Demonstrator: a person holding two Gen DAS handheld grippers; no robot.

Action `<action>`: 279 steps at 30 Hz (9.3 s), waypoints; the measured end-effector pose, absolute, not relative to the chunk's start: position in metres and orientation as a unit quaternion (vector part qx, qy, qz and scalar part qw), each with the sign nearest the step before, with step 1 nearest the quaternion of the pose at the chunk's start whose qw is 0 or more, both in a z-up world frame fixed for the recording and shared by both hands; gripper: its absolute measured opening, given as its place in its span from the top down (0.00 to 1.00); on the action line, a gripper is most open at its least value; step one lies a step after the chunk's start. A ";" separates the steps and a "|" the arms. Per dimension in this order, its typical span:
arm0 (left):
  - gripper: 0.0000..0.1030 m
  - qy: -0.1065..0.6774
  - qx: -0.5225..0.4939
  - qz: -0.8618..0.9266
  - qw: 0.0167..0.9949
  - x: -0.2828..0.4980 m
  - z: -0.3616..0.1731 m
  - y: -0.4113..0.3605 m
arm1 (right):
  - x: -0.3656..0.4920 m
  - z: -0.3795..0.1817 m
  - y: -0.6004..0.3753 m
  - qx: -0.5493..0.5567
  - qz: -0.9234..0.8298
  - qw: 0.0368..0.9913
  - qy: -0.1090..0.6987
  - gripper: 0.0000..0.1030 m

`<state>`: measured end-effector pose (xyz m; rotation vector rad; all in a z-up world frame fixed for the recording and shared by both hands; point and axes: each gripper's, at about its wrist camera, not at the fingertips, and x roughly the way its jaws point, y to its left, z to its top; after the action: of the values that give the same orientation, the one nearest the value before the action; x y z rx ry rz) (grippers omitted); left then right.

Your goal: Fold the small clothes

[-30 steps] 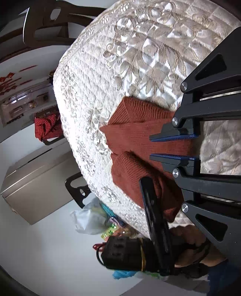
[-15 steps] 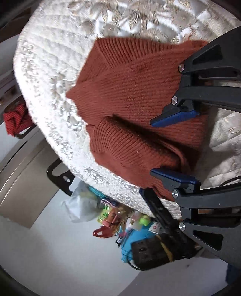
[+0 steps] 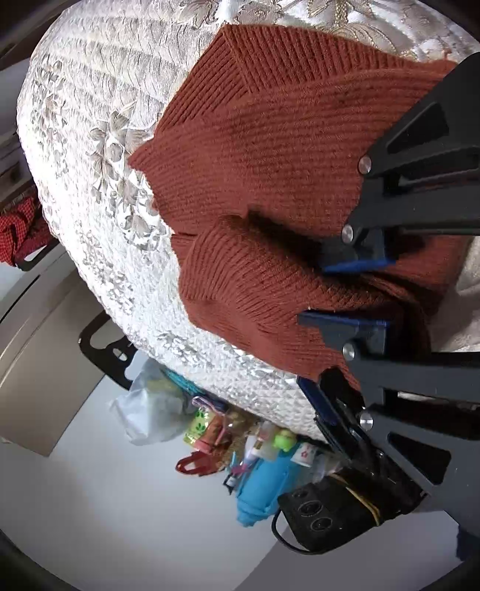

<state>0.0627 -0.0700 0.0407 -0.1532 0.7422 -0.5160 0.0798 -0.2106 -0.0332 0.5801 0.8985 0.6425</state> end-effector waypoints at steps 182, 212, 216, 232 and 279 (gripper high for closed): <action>0.43 0.416 -0.155 -0.261 0.857 0.089 0.015 -0.089 | 0.065 -0.037 -0.306 0.255 0.158 0.878 0.374 0.52; 0.65 0.382 -0.059 -0.246 0.889 0.064 0.046 -0.116 | 0.035 -0.011 -0.285 0.260 0.237 0.868 0.351 0.75; 0.66 0.362 -0.047 -0.246 0.898 0.055 0.058 -0.112 | 0.026 0.002 -0.272 0.240 0.251 0.874 0.340 0.75; 0.66 0.350 -0.049 -0.220 0.909 0.064 0.060 -0.080 | 0.046 0.008 -0.235 0.228 0.287 0.867 0.337 0.75; 0.70 0.356 -0.081 -0.096 0.926 0.107 0.032 0.040 | 0.117 -0.017 -0.127 0.111 0.290 0.867 0.389 0.80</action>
<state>0.1070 0.0398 0.0321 -0.1659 0.7299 -0.1961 0.1173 -0.1267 -0.0166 0.2330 0.8150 0.6063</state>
